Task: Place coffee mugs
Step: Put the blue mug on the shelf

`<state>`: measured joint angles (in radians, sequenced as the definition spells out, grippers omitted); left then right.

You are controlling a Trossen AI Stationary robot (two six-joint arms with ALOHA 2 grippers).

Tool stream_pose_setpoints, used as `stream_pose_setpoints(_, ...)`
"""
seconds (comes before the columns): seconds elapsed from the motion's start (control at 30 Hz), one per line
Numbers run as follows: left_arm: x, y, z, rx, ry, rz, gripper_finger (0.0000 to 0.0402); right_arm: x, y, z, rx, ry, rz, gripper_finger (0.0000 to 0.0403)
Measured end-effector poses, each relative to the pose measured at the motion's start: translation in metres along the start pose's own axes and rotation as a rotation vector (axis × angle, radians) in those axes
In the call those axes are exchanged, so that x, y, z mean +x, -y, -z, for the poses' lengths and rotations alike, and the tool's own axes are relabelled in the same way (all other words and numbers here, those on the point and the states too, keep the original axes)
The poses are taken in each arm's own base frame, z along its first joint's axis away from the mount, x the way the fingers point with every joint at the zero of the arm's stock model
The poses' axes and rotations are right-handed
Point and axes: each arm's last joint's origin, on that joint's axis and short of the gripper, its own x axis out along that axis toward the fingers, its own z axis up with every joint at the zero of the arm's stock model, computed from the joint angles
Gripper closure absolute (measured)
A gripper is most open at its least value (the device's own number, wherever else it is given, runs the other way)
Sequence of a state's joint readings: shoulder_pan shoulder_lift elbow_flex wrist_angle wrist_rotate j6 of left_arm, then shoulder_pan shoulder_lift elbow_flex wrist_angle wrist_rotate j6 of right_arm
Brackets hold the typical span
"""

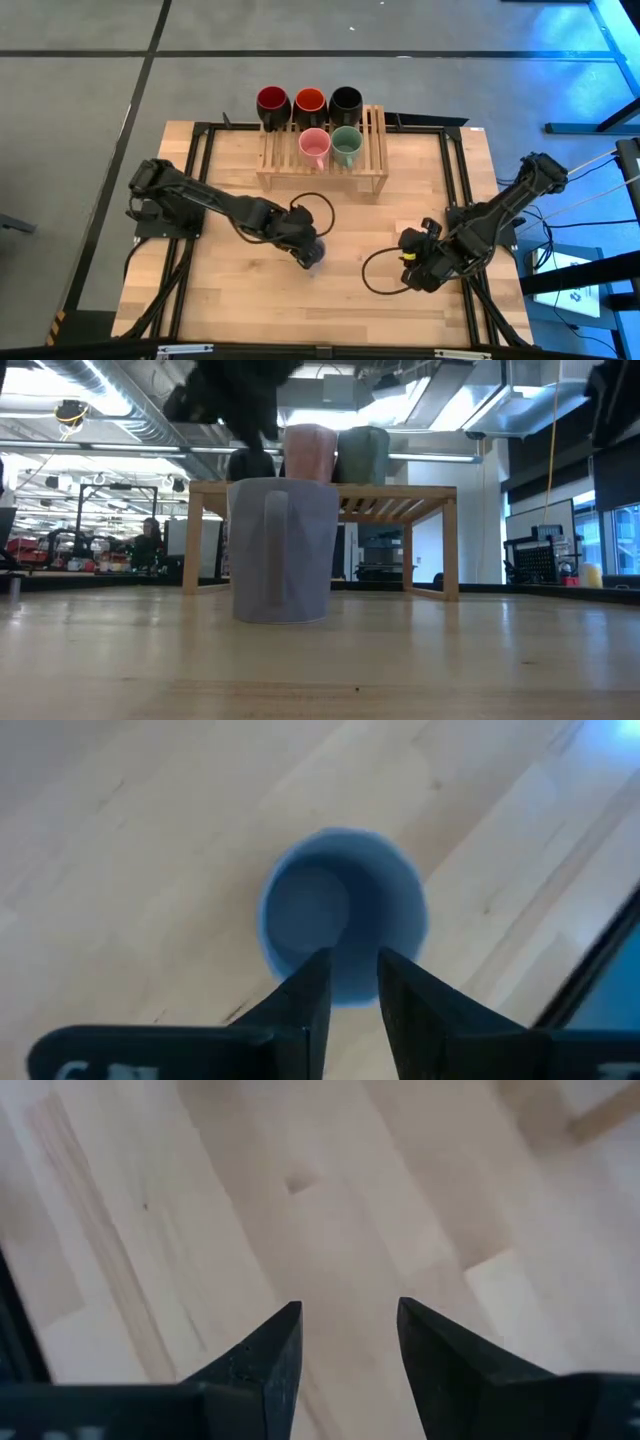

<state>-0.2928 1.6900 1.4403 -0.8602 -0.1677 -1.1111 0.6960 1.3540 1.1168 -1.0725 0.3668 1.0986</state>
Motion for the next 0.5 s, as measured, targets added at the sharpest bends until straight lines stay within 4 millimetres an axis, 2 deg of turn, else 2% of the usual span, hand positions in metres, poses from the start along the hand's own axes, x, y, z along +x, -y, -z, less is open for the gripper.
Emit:
stream_pose_setpoints(0.13, 0.016, -0.003, -0.005, -0.013, -0.039, -0.031, 0.0294, 0.009, 0.001, 0.006, 0.035, -0.042, -0.035, 0.0253)
stream_pose_setpoints(0.27, 0.028, -0.005, -0.002, -0.023, -0.064, -0.088, 0.0264, 0.009, 0.0, 0.007, 0.02, -0.032, -0.036, 0.0253)
stream_pose_setpoints(0.5, 0.033, -0.014, 0.0, -0.055, -0.071, -0.201, 0.0258, 0.01, 0.0, 0.006, -0.005, -0.009, -0.026, 0.0253)
